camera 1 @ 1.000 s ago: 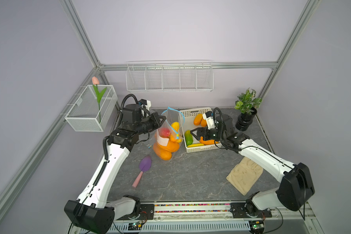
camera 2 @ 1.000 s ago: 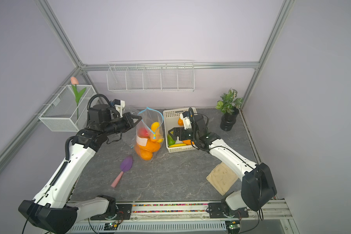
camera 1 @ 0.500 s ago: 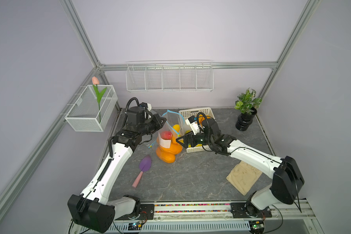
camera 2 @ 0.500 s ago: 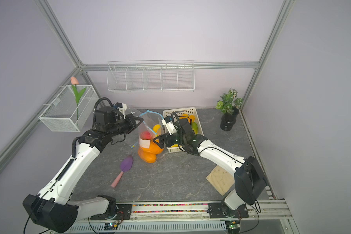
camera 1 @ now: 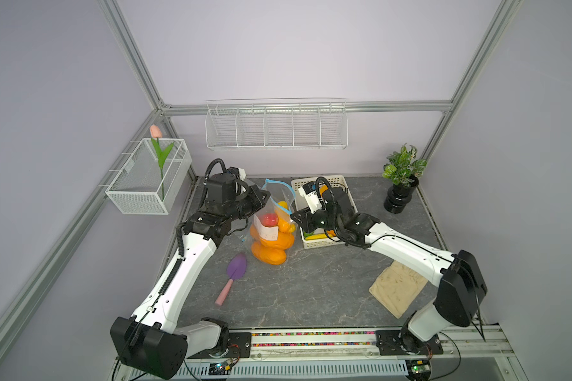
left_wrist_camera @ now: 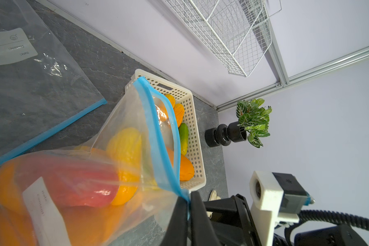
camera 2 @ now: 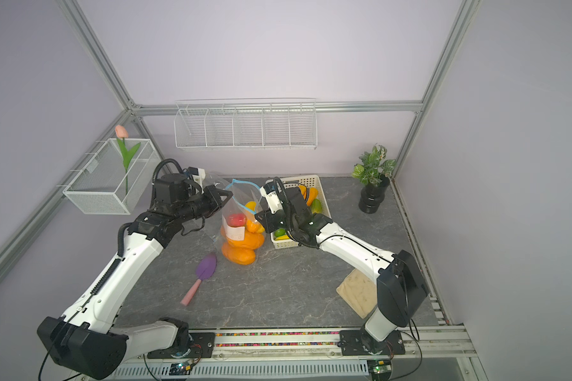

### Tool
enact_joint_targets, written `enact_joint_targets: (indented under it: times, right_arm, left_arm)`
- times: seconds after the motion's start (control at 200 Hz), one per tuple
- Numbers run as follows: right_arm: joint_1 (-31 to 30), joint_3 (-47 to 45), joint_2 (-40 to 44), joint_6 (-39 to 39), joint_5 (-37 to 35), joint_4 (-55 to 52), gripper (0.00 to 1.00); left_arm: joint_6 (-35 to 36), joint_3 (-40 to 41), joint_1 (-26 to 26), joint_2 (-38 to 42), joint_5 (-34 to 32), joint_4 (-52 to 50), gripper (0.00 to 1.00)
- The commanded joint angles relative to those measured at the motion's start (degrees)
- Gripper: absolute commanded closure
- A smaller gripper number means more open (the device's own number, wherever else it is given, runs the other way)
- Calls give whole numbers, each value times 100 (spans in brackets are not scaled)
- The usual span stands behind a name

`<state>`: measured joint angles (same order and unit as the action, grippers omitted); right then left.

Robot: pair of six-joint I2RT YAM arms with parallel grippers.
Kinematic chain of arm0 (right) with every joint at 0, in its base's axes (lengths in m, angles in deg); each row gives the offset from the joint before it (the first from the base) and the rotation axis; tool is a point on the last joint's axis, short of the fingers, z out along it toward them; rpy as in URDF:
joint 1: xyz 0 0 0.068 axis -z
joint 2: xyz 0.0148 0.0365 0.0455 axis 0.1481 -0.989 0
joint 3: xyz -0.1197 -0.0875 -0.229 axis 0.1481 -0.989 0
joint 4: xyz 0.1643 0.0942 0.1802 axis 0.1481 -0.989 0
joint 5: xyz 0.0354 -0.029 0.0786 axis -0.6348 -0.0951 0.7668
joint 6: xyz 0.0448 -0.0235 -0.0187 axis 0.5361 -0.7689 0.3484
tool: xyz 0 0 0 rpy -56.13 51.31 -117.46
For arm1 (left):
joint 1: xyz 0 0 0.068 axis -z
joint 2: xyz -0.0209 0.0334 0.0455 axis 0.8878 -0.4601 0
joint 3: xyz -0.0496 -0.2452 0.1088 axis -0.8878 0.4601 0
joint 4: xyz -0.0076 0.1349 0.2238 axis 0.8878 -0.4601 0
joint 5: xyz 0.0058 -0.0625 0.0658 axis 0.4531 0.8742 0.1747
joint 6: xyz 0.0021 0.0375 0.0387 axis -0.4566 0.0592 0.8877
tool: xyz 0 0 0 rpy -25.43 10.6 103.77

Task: Place the mango in a zip-top bag and seal the zipper
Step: Pick up the zipper food storage bag at the center of the board.

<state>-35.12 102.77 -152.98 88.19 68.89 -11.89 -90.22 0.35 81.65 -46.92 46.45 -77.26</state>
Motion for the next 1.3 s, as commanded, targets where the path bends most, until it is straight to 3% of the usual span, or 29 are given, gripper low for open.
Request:
enact_joint_targets:
  times: [0.0,0.04,0.145,0.315,0.62,0.8,0.955,1.18,1.295]
  right_arm:
    - [11,236,-206,30,-55,-82,86]
    - [7,262,-245,54,-43,-102,88]
    - [22,282,-305,114,10,-70,93]
    - [97,317,-319,367,33,-161,93]
    - [95,382,246,856,-44,-432,93]
    - [116,268,374,887,-162,-614,93]
    - [123,195,467,1123,-106,-542,93]
    - [11,405,814,1631,-286,-762,93]
    - [-174,362,949,1836,-437,-770,93]
  left_arm:
    - [94,-218,-7,83,-77,22,73]
    - [125,-209,-55,127,-95,-27,60]
    - [221,-156,-228,311,-108,-140,41]
    - [729,-80,-410,695,-482,-644,25]
    - [1316,1170,-164,2000,-964,-222,24]
    - [1504,1356,391,1973,-1467,-296,29]
    - [1554,1689,467,2086,-1178,132,31]
    - [2122,1896,1544,2140,-1902,257,31]
    - [2316,1984,1826,2174,-2218,421,28]
